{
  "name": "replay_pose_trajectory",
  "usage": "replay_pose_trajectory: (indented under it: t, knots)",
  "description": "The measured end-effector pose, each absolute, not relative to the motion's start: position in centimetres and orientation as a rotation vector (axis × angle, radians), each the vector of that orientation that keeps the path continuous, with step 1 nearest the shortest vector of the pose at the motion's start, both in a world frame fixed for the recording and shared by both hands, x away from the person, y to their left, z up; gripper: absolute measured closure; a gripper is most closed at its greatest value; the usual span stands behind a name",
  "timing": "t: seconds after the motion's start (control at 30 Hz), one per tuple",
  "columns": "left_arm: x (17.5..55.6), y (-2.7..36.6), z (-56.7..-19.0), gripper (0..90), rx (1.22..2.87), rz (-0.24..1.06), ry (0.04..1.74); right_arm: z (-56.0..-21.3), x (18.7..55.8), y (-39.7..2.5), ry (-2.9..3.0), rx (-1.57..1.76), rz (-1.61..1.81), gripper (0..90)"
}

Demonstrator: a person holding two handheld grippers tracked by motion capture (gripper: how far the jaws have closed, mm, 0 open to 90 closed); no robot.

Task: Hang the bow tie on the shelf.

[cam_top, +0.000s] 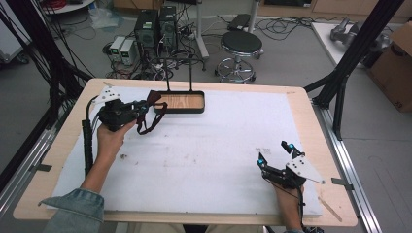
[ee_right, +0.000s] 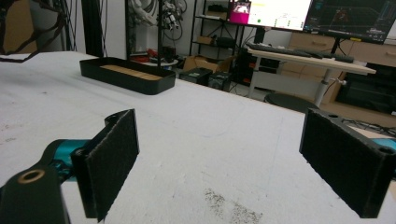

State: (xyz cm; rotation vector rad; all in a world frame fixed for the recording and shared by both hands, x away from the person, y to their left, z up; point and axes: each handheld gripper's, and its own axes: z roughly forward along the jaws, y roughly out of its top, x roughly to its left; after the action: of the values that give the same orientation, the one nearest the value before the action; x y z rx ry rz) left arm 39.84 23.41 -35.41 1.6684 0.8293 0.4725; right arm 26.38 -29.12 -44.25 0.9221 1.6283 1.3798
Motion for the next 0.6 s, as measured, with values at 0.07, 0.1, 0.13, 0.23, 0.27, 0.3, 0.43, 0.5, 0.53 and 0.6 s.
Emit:
replay_pose_trajectory:
  t: [0.07, 0.1, 0.13, 0.23, 0.27, 0.3, 0.43, 0.5, 0.53, 0.6]
  knots:
    - [40.0, 23.5, -35.0, 75.2, 1.667, 0.474, 0.823, -44.3, 26.4, -29.1, 1.628, 0.919, 1.380, 11.1]
    - [40.1, 23.6, -34.9, 75.2, 1.662, 0.479, 0.817, -44.3, 26.4, -29.1, 1.627, 0.919, 1.379, 11.1]
    - [40.1, 23.6, -34.7, 75.2, 1.661, 0.480, 0.813, -44.3, 26.4, -29.1, 1.628, 0.920, 1.378, 11.1]
    - [40.7, 23.8, -34.2, 75.2, 1.650, 0.485, 0.809, -44.3, 26.4, -29.1, 1.628, 0.920, 1.379, 11.1]
    - [40.7, 23.8, -34.2, 75.2, 1.650, 0.485, 0.809, -44.3, 26.4, -29.1, 1.628, 0.920, 1.379, 11.1]
    - [40.8, 23.8, -34.2, 75.2, 1.652, 0.485, 0.811, -44.3, 26.4, -29.1, 1.628, 0.923, 1.380, 11.1]
    - [41.3, 23.9, -34.2, 75.2, 1.650, 0.492, 0.819, -44.3, 26.3, -29.0, 1.631, 0.921, 1.379, 11.1]
    - [41.5, 23.9, -34.2, 75.2, 1.649, 0.494, 0.824, -44.3, 26.3, -29.0, 1.631, 0.922, 1.380, 11.1]
    - [41.7, 24.0, -34.3, 75.2, 1.650, 0.497, 0.826, -44.3, 26.3, -29.0, 1.630, 0.924, 1.382, 11.1]
    - [42.0, 24.2, -34.4, 75.2, 1.645, 0.492, 0.832, -44.3, 26.4, -29.1, 1.630, 0.920, 1.380, 11.1]
